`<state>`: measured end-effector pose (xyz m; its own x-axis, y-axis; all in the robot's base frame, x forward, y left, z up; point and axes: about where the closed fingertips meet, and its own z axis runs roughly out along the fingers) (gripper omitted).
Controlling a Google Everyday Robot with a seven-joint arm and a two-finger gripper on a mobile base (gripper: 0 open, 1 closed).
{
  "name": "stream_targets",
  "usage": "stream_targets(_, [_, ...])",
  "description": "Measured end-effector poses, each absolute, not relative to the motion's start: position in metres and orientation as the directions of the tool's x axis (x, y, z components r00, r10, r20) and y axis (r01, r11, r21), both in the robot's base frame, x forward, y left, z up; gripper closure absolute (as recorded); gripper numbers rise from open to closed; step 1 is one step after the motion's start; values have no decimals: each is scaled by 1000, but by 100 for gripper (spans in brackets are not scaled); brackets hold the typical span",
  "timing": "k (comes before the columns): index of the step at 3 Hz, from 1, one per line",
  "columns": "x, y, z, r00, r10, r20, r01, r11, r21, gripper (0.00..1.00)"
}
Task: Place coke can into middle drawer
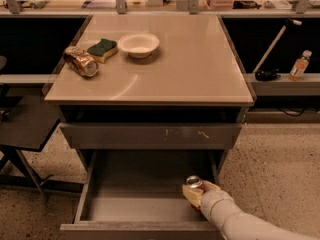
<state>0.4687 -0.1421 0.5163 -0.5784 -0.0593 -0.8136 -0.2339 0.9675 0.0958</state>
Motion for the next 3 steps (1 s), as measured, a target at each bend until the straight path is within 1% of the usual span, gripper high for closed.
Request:
stream_targets(1, [480,-144,439,-668,21,-743,-194,960,202,100])
stream_targets(2, [472,-140,367,-770,39,-637,-162,954,254,100])
stream_targets(3, [472,-140,367,-777,39,-629,-159,953,256,81])
